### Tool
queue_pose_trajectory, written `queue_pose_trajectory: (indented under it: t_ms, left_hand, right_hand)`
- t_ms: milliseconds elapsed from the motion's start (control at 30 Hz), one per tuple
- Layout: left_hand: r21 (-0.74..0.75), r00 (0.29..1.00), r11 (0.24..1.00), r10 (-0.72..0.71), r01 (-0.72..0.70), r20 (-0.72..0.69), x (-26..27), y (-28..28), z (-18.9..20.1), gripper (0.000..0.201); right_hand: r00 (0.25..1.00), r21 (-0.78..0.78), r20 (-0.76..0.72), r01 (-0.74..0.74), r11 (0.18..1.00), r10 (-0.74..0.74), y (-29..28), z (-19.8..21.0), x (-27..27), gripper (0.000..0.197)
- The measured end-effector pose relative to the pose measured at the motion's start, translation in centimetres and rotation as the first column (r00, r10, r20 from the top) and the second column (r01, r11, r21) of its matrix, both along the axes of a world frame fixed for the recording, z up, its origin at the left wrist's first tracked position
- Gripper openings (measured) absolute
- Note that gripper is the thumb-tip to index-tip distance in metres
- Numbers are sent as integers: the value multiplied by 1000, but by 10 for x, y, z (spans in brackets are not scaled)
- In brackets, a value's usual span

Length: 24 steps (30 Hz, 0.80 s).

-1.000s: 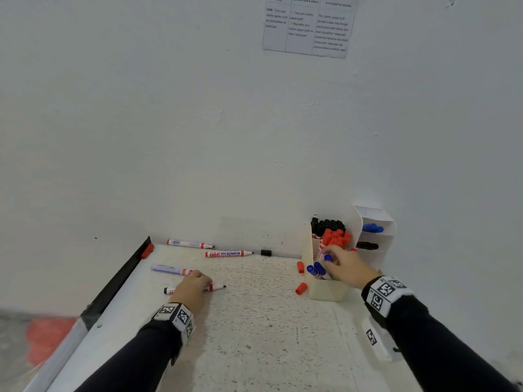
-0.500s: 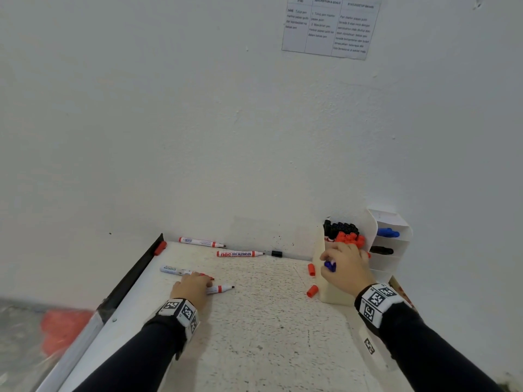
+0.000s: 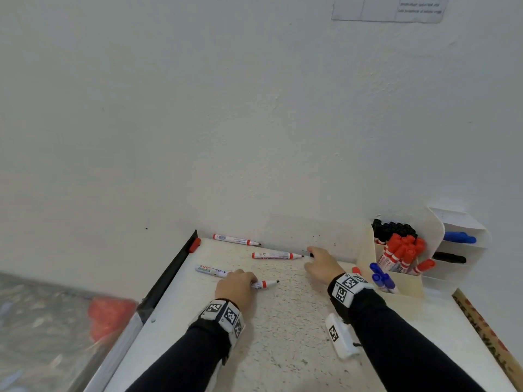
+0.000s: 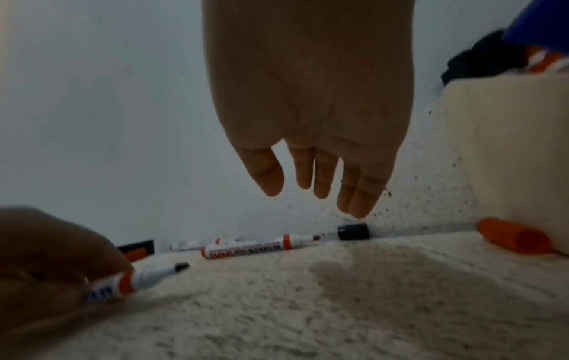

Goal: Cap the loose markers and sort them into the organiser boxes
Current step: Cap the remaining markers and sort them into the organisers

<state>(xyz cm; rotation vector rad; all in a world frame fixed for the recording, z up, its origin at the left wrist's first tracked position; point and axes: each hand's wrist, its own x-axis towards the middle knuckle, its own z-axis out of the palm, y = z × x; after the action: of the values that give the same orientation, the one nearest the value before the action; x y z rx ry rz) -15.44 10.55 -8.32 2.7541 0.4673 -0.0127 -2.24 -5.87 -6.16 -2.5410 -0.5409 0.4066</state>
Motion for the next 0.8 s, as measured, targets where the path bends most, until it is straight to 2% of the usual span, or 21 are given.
queue_pose_trajectory:
  t_ms: [100, 267, 400, 500, 567, 667, 733, 800]
  left_hand:
    - [-15, 1000, 1000, -19, 19, -11, 6, -3, -3, 28]
    - [-1, 999, 1000, -8, 8, 40, 12, -2, -12, 29]
    - [12, 999, 1000, -14, 14, 41, 14, -1, -16, 30]
    - [15, 999, 1000, -18, 17, 42, 14, 0, -17, 30]
    - [31, 998, 999, -15, 13, 56, 13, -1, -18, 30]
    - [13, 995, 1000, 2, -3, 95, 12, 0, -18, 29]
    - [-20, 993, 1000, 13, -11, 117, 12, 0, -18, 28]
    - [-40, 991, 999, 18, -12, 135, 11, 0, -18, 28]
  right_hand:
    - [1000, -101, 13, 26, 995, -25, 6, -15, 15, 58]
    - [994, -180, 91, 80, 980, -64, 9, -25, 27, 57]
    - [976, -196, 164, 176, 965, -145, 6, -28, 32, 41]
    - [971, -191, 136, 219, 957, -195, 0, -29, 31, 25]
    - [977, -147, 98, 204, 968, -191, -3, -29, 28, 17]
    - [974, 21, 107, 200, 979, -202, -5, -25, 19, 4]
    - [978, 165, 86, 175, 971, -191, -4, -20, 12, 3]
    - [992, 273, 37, 103, 956, -118, -2, -17, 3, 19]
